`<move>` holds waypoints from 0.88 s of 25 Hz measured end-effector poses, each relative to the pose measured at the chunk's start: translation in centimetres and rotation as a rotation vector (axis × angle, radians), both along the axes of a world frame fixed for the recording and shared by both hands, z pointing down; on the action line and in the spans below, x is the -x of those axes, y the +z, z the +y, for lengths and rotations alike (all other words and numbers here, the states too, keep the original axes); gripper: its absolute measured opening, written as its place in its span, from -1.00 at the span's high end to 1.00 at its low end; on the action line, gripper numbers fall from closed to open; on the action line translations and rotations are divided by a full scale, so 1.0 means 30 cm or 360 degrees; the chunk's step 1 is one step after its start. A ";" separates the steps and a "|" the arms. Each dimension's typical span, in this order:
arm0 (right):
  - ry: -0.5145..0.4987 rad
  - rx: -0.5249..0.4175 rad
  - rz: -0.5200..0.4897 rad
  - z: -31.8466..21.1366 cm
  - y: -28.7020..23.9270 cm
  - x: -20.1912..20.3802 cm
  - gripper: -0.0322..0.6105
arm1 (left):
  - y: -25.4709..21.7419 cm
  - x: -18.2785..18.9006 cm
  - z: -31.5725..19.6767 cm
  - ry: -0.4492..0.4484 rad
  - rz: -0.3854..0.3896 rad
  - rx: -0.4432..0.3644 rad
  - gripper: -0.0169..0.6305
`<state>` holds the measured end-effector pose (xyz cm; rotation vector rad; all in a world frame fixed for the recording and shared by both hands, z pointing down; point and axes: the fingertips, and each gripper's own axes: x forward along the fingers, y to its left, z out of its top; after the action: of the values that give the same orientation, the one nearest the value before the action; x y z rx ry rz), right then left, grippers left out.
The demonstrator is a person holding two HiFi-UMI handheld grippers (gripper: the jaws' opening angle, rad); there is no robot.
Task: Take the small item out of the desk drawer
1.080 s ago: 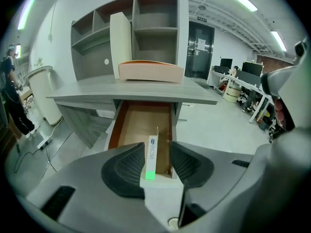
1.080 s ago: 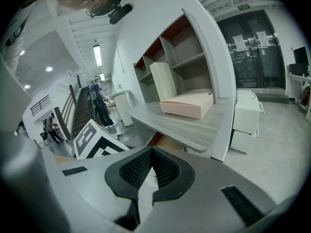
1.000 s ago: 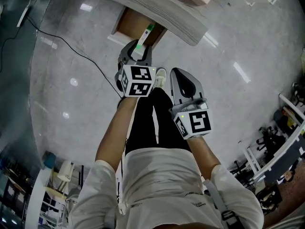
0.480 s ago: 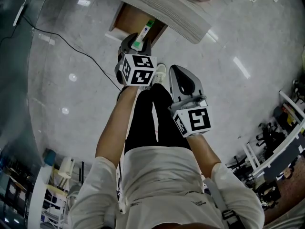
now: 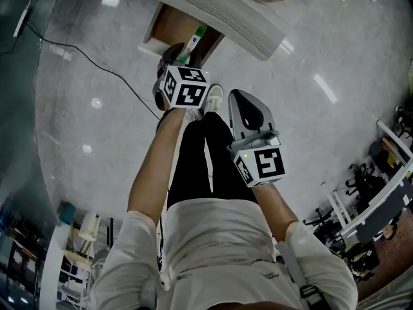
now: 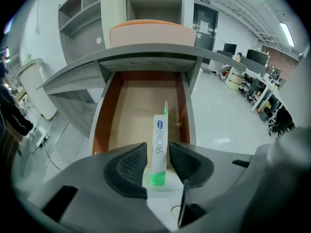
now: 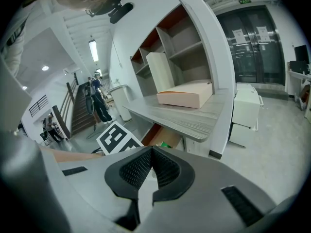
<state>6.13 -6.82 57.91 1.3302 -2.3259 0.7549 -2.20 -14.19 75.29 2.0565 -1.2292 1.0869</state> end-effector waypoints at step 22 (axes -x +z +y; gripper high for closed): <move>0.0015 -0.0026 0.0007 0.013 -0.036 -0.046 0.80 | -0.006 -0.002 0.018 -0.0017 -0.0032 0.0057 0.64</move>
<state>7.51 -6.43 56.84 1.3489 -2.3288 0.7365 -2.15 -13.65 75.10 2.0151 -1.2200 1.1191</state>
